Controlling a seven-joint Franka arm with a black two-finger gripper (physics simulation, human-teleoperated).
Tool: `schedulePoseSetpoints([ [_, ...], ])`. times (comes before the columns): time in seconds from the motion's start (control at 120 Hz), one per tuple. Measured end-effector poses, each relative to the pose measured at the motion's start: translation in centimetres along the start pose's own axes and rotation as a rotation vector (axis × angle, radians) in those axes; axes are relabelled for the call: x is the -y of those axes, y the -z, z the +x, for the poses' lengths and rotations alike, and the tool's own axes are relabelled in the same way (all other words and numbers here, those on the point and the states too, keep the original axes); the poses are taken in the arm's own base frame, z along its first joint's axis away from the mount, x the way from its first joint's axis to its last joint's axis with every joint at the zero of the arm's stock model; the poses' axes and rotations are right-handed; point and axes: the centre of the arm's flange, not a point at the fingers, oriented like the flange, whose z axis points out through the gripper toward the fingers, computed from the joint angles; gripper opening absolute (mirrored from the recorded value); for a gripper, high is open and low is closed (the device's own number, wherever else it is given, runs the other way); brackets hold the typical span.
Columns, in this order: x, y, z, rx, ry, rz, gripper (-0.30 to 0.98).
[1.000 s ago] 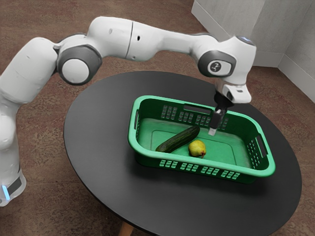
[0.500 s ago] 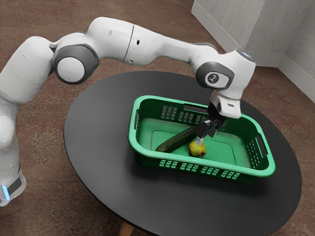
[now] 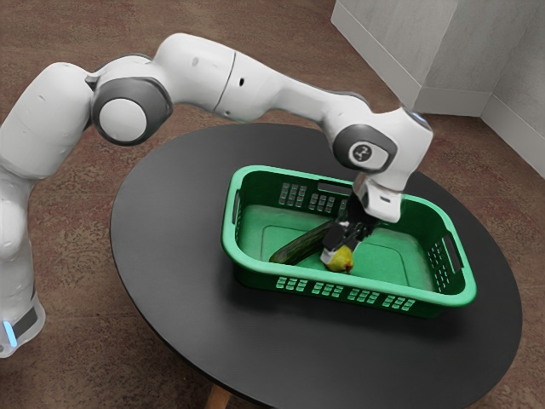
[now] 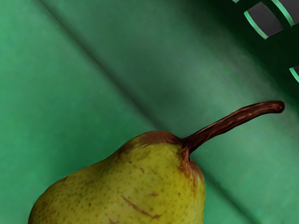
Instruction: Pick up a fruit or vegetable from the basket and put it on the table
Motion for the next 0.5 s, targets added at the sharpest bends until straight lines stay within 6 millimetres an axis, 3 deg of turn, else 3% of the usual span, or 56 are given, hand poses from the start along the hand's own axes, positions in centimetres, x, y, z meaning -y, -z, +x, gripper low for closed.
schedulePoseSetpoints([
  [0.25, 0.3, -1.3, -0.5, 0.008, -0.008, -0.02, 0.67],
  [0.5, 0.4, -1.7, -0.6, 0.01, -0.008, -0.022, 0.33],
])
